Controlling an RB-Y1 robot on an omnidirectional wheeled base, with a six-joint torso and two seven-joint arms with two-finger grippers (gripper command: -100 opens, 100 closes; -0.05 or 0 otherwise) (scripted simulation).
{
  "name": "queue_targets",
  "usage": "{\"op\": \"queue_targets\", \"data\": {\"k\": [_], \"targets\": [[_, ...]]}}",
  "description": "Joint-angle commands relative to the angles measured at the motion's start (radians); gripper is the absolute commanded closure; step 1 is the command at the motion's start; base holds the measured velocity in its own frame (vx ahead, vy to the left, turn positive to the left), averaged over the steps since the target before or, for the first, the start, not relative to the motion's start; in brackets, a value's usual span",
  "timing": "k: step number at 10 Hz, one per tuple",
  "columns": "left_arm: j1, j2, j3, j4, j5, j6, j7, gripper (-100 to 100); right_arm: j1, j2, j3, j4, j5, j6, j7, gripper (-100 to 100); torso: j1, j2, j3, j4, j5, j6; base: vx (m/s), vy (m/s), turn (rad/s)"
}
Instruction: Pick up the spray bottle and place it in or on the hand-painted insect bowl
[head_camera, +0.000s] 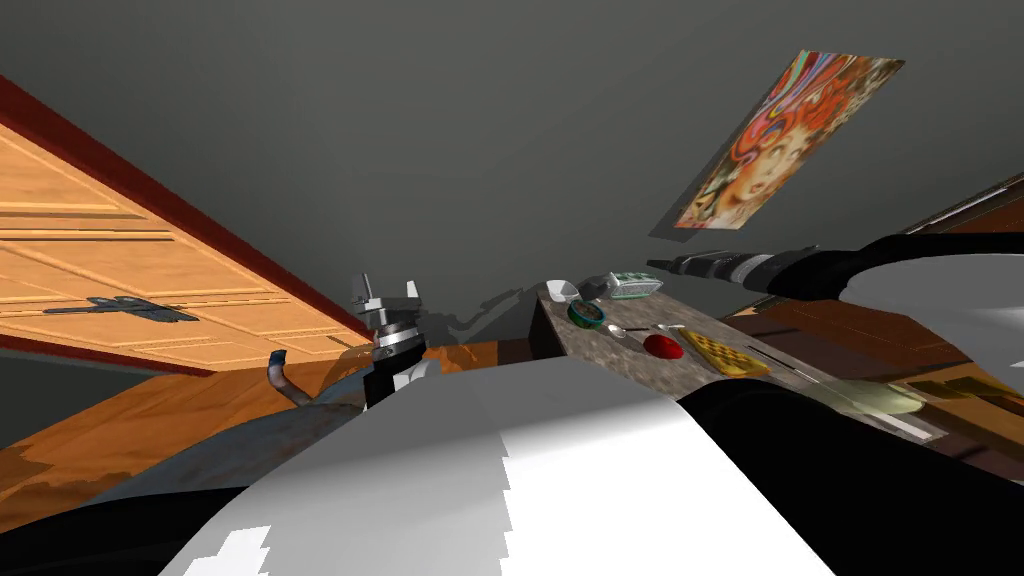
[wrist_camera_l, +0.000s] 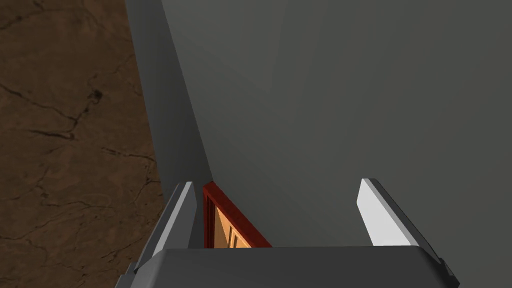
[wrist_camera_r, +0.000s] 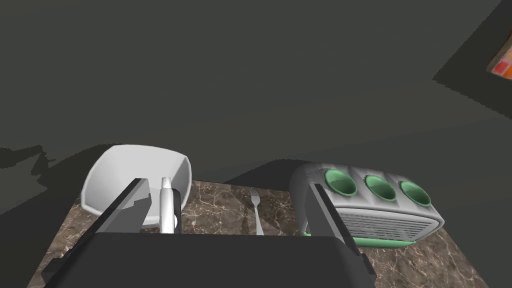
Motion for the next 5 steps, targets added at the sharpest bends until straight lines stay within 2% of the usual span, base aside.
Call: {"op": "queue_targets", "data": {"k": [1,2,3,4,5], "targets": [[0.0,0.0,0.0,0.0,0.0,0.0,0.0,0,0.05,-0.05,-0.014,-0.05,-0.047,-0.05,-0.014,-100,0.0,0.0,0.0,0.0,0.0,0.0,0.129,-0.05,-0.411],[0.0,0.0,0.0,0.0,0.0,0.0,0.0,0,0.074,-0.064,-0.014,-0.069,-0.047,-0.054,-0.014,-100,0.002,-0.001,-0.001,-0.001,0.0,-0.001,0.036,0.046,-0.119],[0.0,0.0,0.0,0.0,0.0,0.0,0.0,0,0.116,-0.094,-0.042,-0.117,-0.092,-0.09,-0.007,-100,0.005,0.003,0.001,0.0,0.001,-0.002,0.061,0.06,-0.199],[0.0,0.0,0.0,0.0,0.0,0.0,0.0,0,0.152,-0.115,-0.042,-0.144,-0.112,-0.119,-0.007,-100,0.007,0.003,0.001,0.0,0.001,-0.001,0.08,0.077,-0.261],[0.0,0.0,0.0,0.0,0.0,0.0,0.0,0,0.158,-0.139,-0.042,-0.144,-0.126,-0.125,-0.007,-100,0.009,0.002,0.001,0.0,0.002,-0.001,0.054,0.052,-0.177]]}}
